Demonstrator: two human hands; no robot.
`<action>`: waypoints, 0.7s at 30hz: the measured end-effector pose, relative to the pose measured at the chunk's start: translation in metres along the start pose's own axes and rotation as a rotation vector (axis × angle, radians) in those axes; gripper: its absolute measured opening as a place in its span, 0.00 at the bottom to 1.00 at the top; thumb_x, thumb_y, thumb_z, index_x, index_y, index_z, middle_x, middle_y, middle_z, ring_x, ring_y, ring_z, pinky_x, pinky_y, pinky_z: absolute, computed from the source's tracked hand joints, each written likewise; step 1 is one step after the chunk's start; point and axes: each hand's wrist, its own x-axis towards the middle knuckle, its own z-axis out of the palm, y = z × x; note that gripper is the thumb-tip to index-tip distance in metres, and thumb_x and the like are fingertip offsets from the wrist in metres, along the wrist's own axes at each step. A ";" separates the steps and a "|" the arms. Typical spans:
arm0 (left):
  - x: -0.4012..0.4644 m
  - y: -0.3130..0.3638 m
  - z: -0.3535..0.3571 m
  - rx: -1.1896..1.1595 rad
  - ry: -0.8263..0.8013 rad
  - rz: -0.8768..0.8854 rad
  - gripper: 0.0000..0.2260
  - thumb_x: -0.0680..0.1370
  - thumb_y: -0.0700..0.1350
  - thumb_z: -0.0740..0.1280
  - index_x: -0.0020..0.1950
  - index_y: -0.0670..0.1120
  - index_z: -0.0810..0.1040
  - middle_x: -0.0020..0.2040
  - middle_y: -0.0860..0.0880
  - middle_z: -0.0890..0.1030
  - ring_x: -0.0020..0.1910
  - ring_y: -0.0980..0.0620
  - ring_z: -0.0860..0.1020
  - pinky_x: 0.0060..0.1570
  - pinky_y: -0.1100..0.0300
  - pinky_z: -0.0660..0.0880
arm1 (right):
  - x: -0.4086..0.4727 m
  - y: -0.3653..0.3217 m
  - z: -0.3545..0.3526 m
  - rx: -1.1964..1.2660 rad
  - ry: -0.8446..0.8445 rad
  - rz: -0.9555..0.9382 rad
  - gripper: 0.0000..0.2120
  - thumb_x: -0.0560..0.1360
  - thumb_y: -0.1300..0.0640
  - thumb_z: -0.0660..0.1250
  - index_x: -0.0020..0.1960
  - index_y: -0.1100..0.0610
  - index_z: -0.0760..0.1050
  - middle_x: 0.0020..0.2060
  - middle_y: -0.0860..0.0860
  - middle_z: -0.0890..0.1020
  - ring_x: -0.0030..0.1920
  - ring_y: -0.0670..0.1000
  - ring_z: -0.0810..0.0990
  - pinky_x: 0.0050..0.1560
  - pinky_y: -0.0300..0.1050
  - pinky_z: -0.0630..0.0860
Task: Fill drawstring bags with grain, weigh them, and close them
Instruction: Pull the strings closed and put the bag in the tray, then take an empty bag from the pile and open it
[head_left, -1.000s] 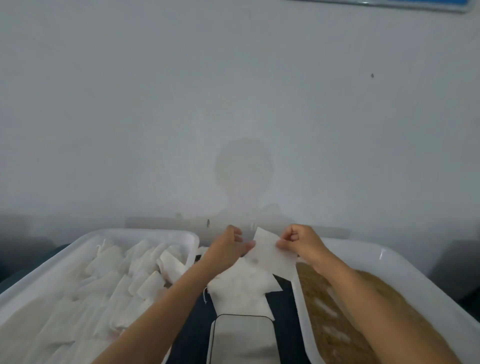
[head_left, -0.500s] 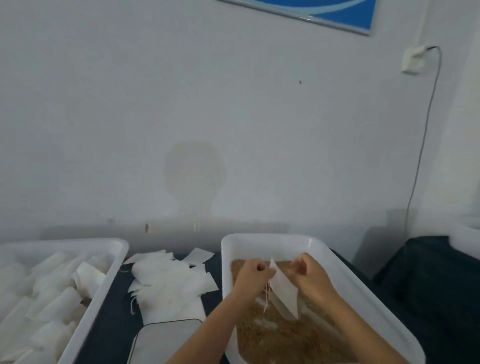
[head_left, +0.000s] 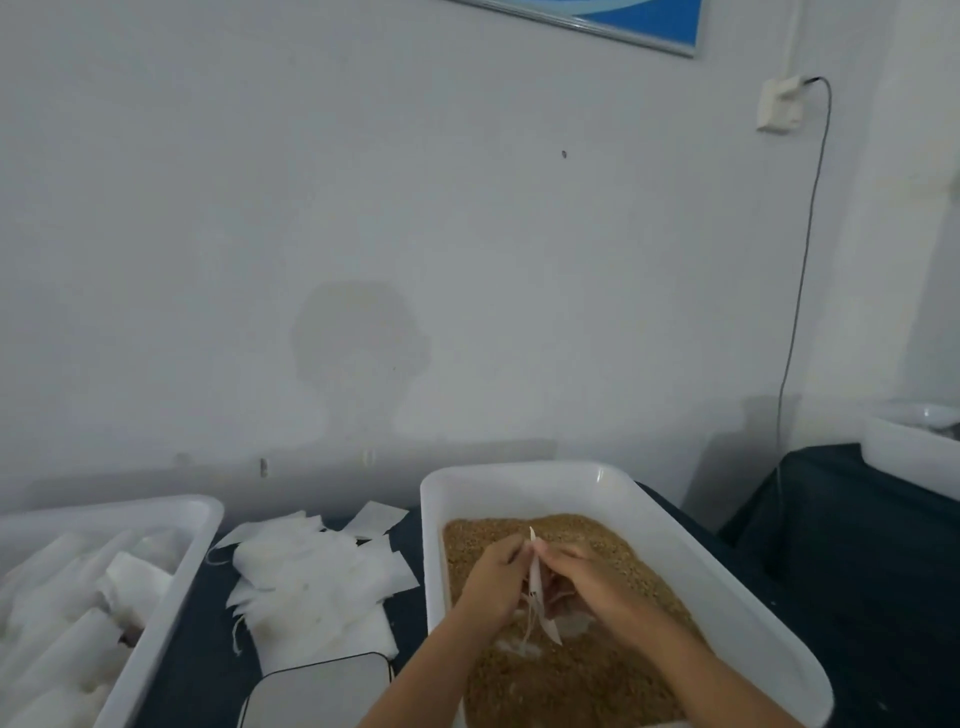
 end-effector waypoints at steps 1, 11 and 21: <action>0.000 0.000 0.000 0.004 0.002 0.012 0.15 0.83 0.41 0.54 0.37 0.45 0.70 0.34 0.49 0.74 0.36 0.51 0.73 0.39 0.60 0.71 | -0.001 0.000 0.000 0.004 -0.010 -0.004 0.18 0.76 0.47 0.62 0.41 0.63 0.76 0.30 0.52 0.81 0.31 0.49 0.80 0.33 0.39 0.77; 0.002 -0.004 0.002 0.263 -0.029 -0.013 0.12 0.80 0.42 0.58 0.36 0.48 0.69 0.36 0.49 0.73 0.39 0.49 0.72 0.42 0.55 0.69 | -0.002 -0.001 0.000 -0.121 0.033 0.027 0.14 0.80 0.54 0.60 0.43 0.61 0.78 0.36 0.57 0.82 0.35 0.52 0.79 0.36 0.40 0.76; -0.002 -0.009 0.004 0.745 0.068 0.131 0.06 0.79 0.35 0.56 0.52 0.44 0.64 0.37 0.50 0.70 0.33 0.53 0.67 0.32 0.64 0.63 | -0.003 0.008 -0.008 -0.573 0.190 0.042 0.14 0.78 0.58 0.61 0.34 0.56 0.71 0.29 0.51 0.74 0.31 0.49 0.70 0.34 0.41 0.68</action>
